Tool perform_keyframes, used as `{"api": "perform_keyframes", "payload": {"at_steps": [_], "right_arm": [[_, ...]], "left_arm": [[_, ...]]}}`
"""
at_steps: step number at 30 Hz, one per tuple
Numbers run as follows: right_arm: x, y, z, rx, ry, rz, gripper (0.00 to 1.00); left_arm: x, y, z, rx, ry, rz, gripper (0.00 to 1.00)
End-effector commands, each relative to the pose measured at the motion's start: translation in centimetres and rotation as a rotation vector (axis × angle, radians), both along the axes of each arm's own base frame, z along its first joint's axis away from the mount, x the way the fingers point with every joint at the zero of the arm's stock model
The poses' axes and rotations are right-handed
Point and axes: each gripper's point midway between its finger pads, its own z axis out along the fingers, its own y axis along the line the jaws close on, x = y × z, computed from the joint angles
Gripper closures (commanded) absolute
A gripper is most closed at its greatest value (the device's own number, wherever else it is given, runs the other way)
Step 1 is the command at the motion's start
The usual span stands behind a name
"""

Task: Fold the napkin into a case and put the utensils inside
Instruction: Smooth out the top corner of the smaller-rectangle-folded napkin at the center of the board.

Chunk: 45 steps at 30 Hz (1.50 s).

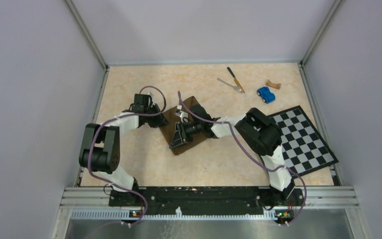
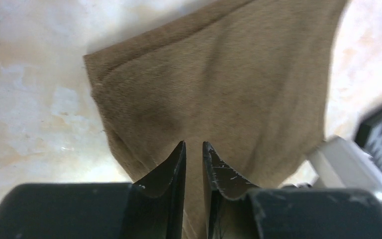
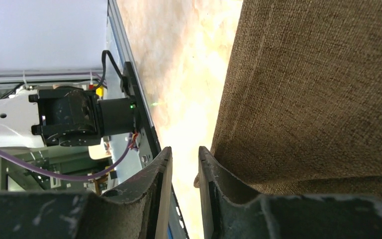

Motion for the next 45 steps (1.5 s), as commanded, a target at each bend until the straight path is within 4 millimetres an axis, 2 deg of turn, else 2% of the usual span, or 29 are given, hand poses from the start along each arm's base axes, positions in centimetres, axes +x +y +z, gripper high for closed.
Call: {"api": "perform_keyframes", "payload": {"at_steps": [1,8,11,14,17,21,25,30,34,36,38,40,45], "right_arm": [[0.2,1.1,2.8,0.058,-0.080,0.019,0.74],[-1.4,0.3,2.4,0.041,-0.073,0.041,0.71],[-1.7,-0.2,2.6,0.035,-0.098,0.044,0.67],[-1.5,0.1,2.7,0.036,-0.113,0.057,0.66],[-0.8,1.1,3.7,0.057,-0.129,0.063,0.66],[0.2,1.6,4.2,0.060,-0.146,0.066,0.66],[3.4,-0.4,4.8,0.044,-0.183,-0.005,0.65],[9.3,-4.3,5.7,0.029,-0.212,-0.122,0.63],[12.9,-6.1,6.8,0.023,-0.242,-0.189,0.61],[14.9,-7.0,6.8,0.018,-0.243,-0.232,0.61],[16.9,-7.4,7.0,0.034,-0.241,-0.274,0.61],[18.5,-7.4,7.0,0.047,-0.240,-0.291,0.67],[20.3,-5.8,6.9,0.101,-0.209,-0.261,0.76]], "left_arm": [[1.9,1.1,-1.4,0.061,-0.015,0.063,0.78],[2.7,2.6,-3.7,0.106,0.032,0.111,0.87],[2.6,2.7,-4.1,0.109,0.039,0.113,0.88],[2.4,2.3,-4.5,0.090,0.047,0.107,0.90],[2.2,2.2,-4.8,0.084,0.054,0.103,0.91],[2.1,2.3,-4.5,0.086,0.049,0.099,0.91],[2.5,1.8,-2.6,0.077,0.019,0.061,0.86],[3.7,0.5,2.4,0.037,-0.090,-0.012,0.72],[3.7,-0.5,5.0,0.019,-0.123,-0.056,0.60],[3.2,-1.1,5.6,0.000,-0.132,-0.072,0.62],[2.1,-2.1,5.7,-0.031,-0.128,-0.096,0.70],[0.6,-3.2,5.3,-0.070,-0.106,-0.123,0.78],[-3.7,-6.8,3.7,-0.165,-0.066,-0.211,0.88]]}}
